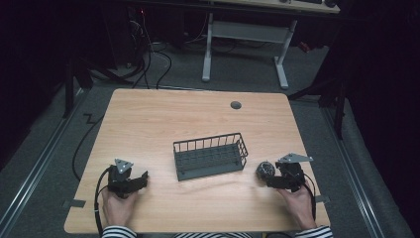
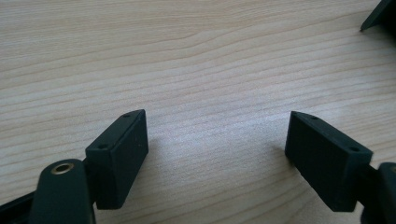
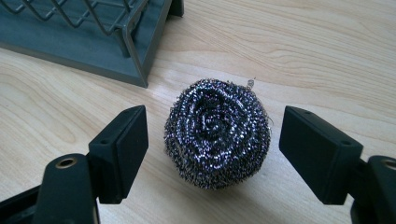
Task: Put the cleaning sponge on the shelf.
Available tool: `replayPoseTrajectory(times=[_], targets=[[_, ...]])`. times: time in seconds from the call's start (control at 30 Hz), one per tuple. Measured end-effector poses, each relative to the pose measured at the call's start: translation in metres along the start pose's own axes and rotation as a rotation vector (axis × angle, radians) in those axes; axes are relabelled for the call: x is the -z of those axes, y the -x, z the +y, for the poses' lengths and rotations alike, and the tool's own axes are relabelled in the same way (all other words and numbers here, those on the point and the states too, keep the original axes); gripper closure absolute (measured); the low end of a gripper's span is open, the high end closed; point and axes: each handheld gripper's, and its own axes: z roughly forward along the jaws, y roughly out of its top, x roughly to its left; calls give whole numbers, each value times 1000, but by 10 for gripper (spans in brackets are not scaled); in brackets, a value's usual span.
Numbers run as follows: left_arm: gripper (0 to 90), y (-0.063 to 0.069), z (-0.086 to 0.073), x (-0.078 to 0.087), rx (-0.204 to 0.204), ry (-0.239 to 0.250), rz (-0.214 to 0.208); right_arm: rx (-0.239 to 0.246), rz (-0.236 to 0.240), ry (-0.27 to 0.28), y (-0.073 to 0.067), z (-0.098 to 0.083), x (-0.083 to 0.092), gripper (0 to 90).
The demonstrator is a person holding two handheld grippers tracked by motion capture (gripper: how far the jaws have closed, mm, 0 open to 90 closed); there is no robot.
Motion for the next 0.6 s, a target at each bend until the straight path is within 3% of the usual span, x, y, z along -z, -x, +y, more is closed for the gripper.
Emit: replayPoseTrajectory(times=[0.6], targets=[[214,0,0,0,-1,0,-2,16,-20,-77,-1,8,-27,226]])
